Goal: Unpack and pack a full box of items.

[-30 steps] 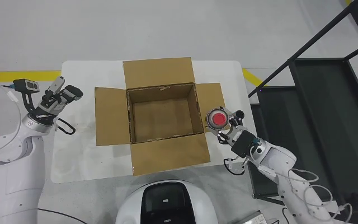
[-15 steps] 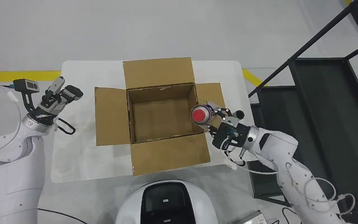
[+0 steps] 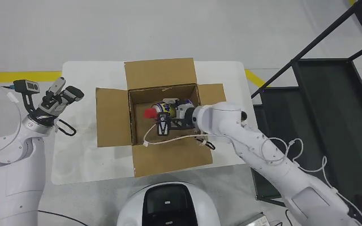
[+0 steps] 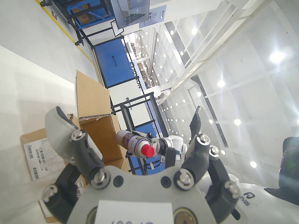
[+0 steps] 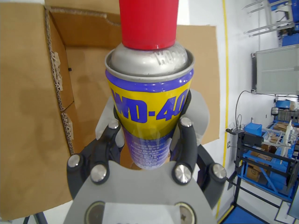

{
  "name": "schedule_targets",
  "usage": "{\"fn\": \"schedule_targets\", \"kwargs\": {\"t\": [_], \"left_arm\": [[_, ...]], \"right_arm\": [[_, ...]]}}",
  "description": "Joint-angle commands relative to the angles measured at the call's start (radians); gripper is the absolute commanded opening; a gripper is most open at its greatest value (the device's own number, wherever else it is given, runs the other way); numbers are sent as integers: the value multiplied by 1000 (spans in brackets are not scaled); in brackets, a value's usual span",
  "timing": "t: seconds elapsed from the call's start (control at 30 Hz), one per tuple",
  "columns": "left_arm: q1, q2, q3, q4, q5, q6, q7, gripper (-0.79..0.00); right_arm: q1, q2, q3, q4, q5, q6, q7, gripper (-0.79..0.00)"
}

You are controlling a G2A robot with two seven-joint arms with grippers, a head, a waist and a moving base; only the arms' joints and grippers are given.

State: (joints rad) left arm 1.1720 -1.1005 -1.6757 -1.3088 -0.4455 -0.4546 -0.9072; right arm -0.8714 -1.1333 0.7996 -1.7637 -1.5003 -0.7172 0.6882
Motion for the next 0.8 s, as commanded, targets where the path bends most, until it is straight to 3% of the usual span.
{"fn": "schedule_targets", "kwargs": {"t": [0.0, 0.23, 0.27, 0.3, 0.33, 0.57, 0.77], "left_arm": [[0, 0, 0, 0, 0, 0, 0, 0], [0, 0, 0, 0, 0, 0, 0, 0], [0, 0, 0, 0, 0, 0, 0, 0], [0, 0, 0, 0, 0, 0, 0, 0], [0, 0, 0, 0, 0, 0, 0, 0], [0, 0, 0, 0, 0, 0, 0, 0], [0, 0, 0, 0, 0, 0, 0, 0]], "right_arm": [[58, -29, -83, 73, 20, 19, 86, -785], [176, -119, -229, 290, 134, 82, 225, -760], [189, -129, -240, 318, 147, 90, 234, -526], [200, -139, -250, 343, 159, 97, 243, -126], [209, -148, -259, 366, 178, 98, 247, 0], [242, -180, -268, 442, 244, 82, 208, 0], [184, -151, -172, 402, 364, -13, 64, 0]]}}
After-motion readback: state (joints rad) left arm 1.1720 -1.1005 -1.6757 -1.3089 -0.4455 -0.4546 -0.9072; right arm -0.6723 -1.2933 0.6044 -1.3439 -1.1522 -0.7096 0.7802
